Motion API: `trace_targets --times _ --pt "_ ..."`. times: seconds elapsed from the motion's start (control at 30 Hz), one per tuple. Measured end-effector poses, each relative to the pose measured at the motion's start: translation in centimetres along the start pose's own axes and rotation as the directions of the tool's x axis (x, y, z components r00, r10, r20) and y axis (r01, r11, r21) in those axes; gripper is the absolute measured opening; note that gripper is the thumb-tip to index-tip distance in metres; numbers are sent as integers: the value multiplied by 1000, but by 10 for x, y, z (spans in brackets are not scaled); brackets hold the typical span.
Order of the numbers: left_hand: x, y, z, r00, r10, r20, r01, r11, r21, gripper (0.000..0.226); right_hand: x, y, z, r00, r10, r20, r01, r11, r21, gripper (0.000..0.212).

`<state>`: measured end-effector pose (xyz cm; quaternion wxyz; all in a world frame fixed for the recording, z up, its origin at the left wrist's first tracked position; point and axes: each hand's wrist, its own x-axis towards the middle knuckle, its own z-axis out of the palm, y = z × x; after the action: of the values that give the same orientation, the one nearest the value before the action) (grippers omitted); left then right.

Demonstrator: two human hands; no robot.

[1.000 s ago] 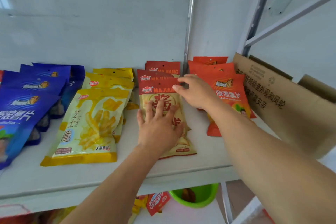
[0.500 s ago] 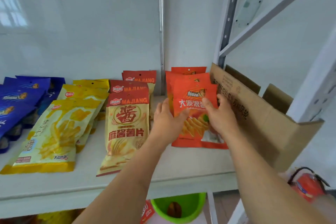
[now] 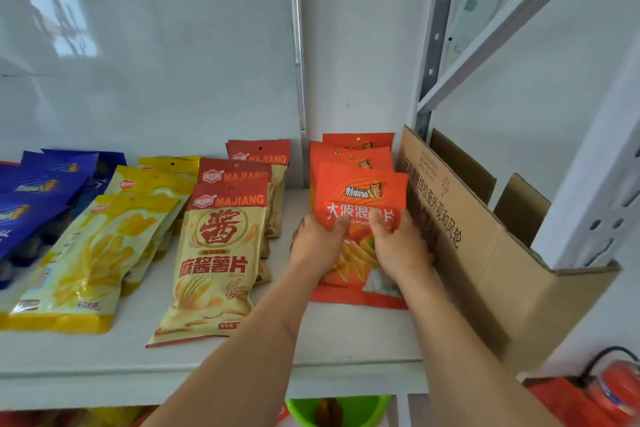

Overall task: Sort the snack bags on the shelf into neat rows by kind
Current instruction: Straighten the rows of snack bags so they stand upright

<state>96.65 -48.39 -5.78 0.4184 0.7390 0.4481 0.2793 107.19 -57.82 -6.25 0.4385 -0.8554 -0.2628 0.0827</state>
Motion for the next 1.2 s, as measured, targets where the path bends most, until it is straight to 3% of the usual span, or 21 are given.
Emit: trace_targets --times 0.3,0.43,0.53,0.67,0.77,0.93,1.03,1.2 --pt "6 -7 1 999 38 -25 -38 999 0 68 4 1 4 1000 -26 13 25 996 81 83" --pt "12 -4 -4 1000 13 8 -13 998 -54 82 16 1 0 1000 21 4 -21 991 129 91" --pt "20 2 -7 998 -51 39 57 981 -183 97 34 -5 -2 999 42 35 -47 982 182 93" --pt "38 15 -14 992 -95 83 118 934 -336 99 59 -17 -5 997 61 47 -70 969 236 98" --pt "51 20 -17 977 -140 161 195 895 -402 92 73 -20 -2 994 79 71 -95 958 269 95" --pt "57 15 -9 957 -133 258 244 849 -469 53 77 -12 8 994 62 86 -85 950 299 74" --pt "63 10 -11 957 -135 255 245 849 -468 46 77 -12 8 993 46 107 -78 943 324 70" --pt "74 14 -16 960 -124 251 219 892 -397 48 80 -16 9 998 21 52 -32 977 213 72"
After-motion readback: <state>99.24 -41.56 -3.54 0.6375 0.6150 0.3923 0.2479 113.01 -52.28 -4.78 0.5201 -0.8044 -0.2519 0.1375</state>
